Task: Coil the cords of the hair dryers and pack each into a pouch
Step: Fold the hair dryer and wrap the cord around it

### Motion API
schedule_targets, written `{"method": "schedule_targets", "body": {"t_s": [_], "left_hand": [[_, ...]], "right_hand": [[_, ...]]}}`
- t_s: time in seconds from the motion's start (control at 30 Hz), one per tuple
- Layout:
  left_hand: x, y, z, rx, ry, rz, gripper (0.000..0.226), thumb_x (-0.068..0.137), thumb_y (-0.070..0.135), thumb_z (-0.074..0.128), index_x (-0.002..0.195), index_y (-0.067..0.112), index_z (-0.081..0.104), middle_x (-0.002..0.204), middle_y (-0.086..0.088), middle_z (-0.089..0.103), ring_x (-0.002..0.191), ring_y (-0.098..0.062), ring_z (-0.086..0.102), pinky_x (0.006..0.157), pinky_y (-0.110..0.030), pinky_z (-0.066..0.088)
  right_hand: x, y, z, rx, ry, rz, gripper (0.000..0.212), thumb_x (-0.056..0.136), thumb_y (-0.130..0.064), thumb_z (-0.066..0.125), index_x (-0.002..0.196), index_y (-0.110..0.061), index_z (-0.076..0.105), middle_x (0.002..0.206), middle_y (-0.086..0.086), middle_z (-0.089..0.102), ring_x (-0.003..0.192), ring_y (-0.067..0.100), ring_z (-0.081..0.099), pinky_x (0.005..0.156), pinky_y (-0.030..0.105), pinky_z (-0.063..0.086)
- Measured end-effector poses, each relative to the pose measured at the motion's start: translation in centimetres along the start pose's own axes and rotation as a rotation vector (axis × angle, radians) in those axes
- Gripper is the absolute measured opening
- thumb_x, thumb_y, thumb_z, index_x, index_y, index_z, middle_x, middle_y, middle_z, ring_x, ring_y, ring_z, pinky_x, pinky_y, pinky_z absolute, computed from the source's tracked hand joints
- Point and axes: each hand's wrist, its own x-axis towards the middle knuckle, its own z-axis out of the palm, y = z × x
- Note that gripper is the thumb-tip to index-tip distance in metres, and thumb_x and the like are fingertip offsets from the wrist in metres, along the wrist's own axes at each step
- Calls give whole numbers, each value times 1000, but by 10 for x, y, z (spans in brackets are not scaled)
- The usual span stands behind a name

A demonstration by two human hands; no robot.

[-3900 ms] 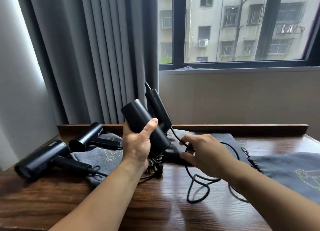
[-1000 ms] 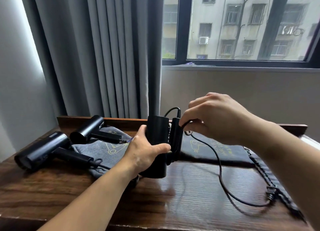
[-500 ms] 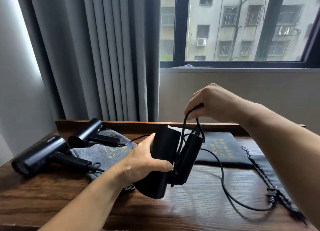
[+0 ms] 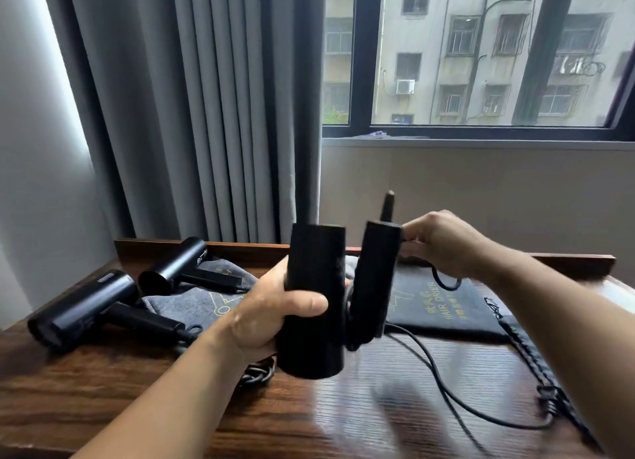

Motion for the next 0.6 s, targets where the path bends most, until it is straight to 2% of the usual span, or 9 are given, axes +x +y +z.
{"method": "schedule_targets", "body": {"t_s": [0.1, 0.17, 0.23, 0.3, 0.4, 0.47, 0.53, 0.6], "left_hand": [[7, 1, 5, -146, 164, 119, 44, 70, 14, 69, 111, 0, 64, 100, -22, 65, 88, -35, 67, 75, -46, 59], [15, -1, 4, -219, 313, 163, 48, 69, 17, 73, 115, 3, 65, 110, -24, 65, 100, -39, 66, 85, -53, 58], [22, -1, 3, -233, 458, 210, 60, 72, 19, 76, 127, 1, 57, 125, -31, 61, 114, -47, 62, 95, -61, 53], [26, 2, 2, -210, 547, 277, 60, 77, 17, 77, 131, 6, 53, 124, -32, 58, 113, -50, 61, 94, -66, 52], [27, 7, -7, -34, 720, 351, 47, 76, 12, 80, 117, 17, 59, 103, -15, 61, 98, -39, 65, 91, -66, 54], [25, 6, -14, 146, 841, 339, 58, 67, 21, 88, 115, 15, 58, 103, -13, 67, 98, -40, 69, 88, -62, 57], [21, 4, -17, 314, 896, 300, 65, 61, 30, 91, 115, 18, 56, 104, -11, 70, 97, -35, 71, 83, -54, 61], [18, 0, -15, 507, 904, 253, 63, 65, 27, 92, 115, 24, 53, 99, 0, 69, 91, -20, 71, 79, -45, 62]], "right_hand": [[-12, 3, 22, 35, -28, 84, 11, 94, -35, 69, 85, -31, 75, 56, -17, 58, 56, 7, 49, 59, 22, 41], [-18, -3, 38, 6, -69, 108, 11, 94, -29, 68, 100, -32, 76, 63, -12, 62, 59, 6, 53, 63, 25, 42], [-25, -12, 54, -47, -114, 95, 28, 91, -21, 64, 115, -34, 73, 70, -5, 63, 64, 15, 55, 67, 31, 44], [-33, -25, 63, -84, -172, 51, 39, 88, -19, 57, 120, -38, 68, 74, 0, 67, 68, 21, 58, 66, 33, 47], [-49, -46, 66, -128, -285, -25, 30, 87, -26, 51, 115, -37, 53, 84, -1, 66, 79, 25, 59, 68, 38, 52], [-58, -63, 57, -162, -313, -71, 21, 89, -28, 49, 109, -30, 48, 84, -1, 61, 83, 25, 56, 70, 40, 51], [-63, -80, 40, -205, -344, -111, 20, 90, -36, 54, 107, -26, 50, 89, -2, 64, 89, 24, 55, 74, 41, 50], [-63, -95, 22, -263, -380, -109, 23, 91, -42, 58, 107, -26, 53, 94, -3, 65, 93, 23, 57, 74, 39, 49]]}}
